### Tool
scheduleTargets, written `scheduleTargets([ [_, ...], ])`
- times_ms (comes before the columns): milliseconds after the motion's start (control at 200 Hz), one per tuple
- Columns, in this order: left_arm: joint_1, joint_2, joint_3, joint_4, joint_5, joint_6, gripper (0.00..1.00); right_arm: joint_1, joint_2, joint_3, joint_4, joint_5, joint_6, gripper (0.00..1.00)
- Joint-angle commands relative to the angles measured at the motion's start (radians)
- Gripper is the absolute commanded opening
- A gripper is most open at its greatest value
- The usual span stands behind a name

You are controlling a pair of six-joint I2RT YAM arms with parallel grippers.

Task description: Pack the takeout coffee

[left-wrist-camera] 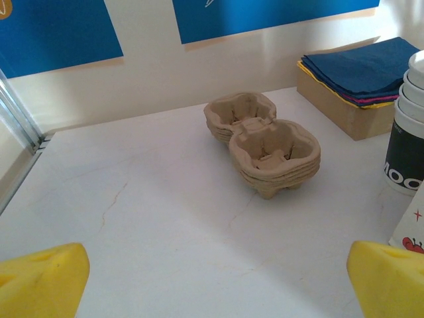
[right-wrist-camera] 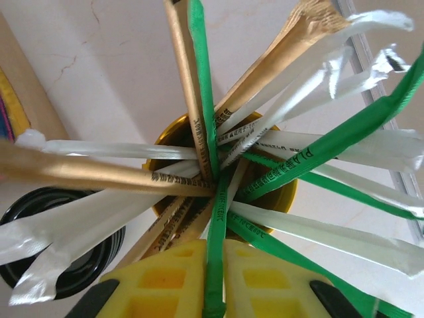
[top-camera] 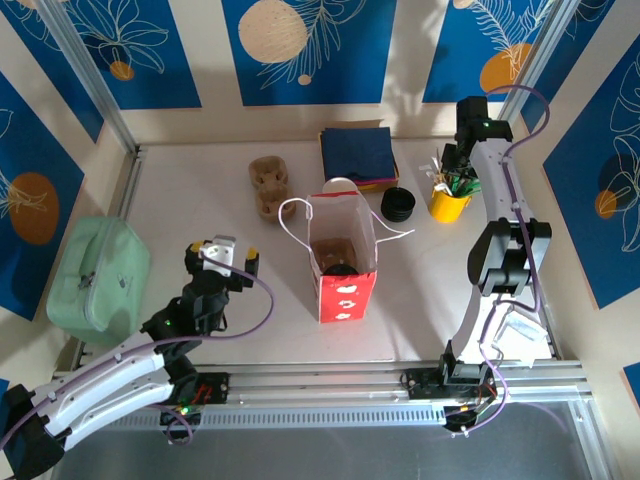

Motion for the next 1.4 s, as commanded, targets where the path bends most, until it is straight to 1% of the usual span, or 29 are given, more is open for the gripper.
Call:
scheduleTargets([
  [0,0.012,-0.013,-0.002,-0.011,0.005,-0.012,0.99,0.006,-0.110,0.011,-0.036,0.024,-0.003,0.12],
  [290,0.012,-0.009,0.008,-0.010,0.013,-0.011,0.99,0.013,-0.244,0.013,-0.114,0.019,-0.013,0.10],
  [535,0.012,-0.002,0.026,-0.012,0.016,-0.008,0.99,0.038,-0.315,0.130,-0.291,-0.018,-0.007,0.09],
  [575,0.012,0.000,0.028,-0.011,0.018,-0.006,0.99,0.045,-0.325,0.156,-0.321,-0.025,-0.002,0.07],
  [630,0.012,0.004,0.032,-0.010,0.018,-0.003,0.99,0.057,-0.345,0.183,-0.349,-0.037,0.003,0.06],
  [740,0.012,0.012,0.041,-0.012,0.019,0.001,0.99,0.090,-0.395,0.225,-0.384,-0.078,0.019,0.06],
  [825,0.012,0.018,0.044,-0.009,0.019,0.004,0.99,0.106,-0.430,0.255,-0.395,-0.188,0.036,0.06],
  [960,0.011,0.026,0.048,-0.001,0.022,0.006,0.99,0.123,-0.469,0.294,-0.401,-0.420,0.074,0.06],
  [1010,0.012,0.030,0.048,0.000,0.024,0.005,0.99,0.139,-0.479,0.304,-0.400,-0.485,0.084,0.06],
  [1201,0.011,0.045,0.052,0.000,0.032,-0.002,0.99,0.213,-0.504,0.342,-0.392,-0.648,0.104,0.07],
  [1276,0.012,0.047,0.051,0.002,0.032,-0.005,1.00,0.261,-0.506,0.353,-0.385,-0.700,0.108,0.08],
  [1396,0.011,0.047,0.048,0.001,0.031,-0.012,0.99,0.350,-0.504,0.368,-0.392,-0.698,0.098,0.09],
])
